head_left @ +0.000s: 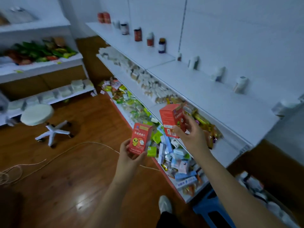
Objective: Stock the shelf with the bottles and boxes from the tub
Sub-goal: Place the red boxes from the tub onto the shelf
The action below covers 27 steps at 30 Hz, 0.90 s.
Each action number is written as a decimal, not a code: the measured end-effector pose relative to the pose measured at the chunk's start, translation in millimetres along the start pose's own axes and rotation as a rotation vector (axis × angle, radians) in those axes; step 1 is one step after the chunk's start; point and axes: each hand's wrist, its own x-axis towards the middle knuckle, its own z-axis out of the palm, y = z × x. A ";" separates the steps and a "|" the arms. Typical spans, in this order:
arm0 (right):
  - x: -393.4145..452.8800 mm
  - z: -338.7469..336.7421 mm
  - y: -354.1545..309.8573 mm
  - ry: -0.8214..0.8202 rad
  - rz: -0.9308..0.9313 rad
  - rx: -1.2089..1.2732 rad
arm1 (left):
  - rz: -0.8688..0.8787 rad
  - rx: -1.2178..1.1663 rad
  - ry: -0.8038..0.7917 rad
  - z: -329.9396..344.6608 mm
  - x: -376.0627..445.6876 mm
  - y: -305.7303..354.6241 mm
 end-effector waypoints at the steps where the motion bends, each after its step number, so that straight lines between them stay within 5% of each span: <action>1: 15.7 8.5 -5.2 -0.018 -0.010 0.021 | 0.003 -0.008 0.020 -4.7 11.9 5.4; 10: 190.3 66.2 -31.1 -0.059 -0.032 0.214 | 0.057 0.062 0.146 -29.0 171.4 54.9; 27: 477.4 177.5 -62.7 -0.155 -0.057 0.214 | -0.013 -0.009 0.315 -64.3 434.0 133.9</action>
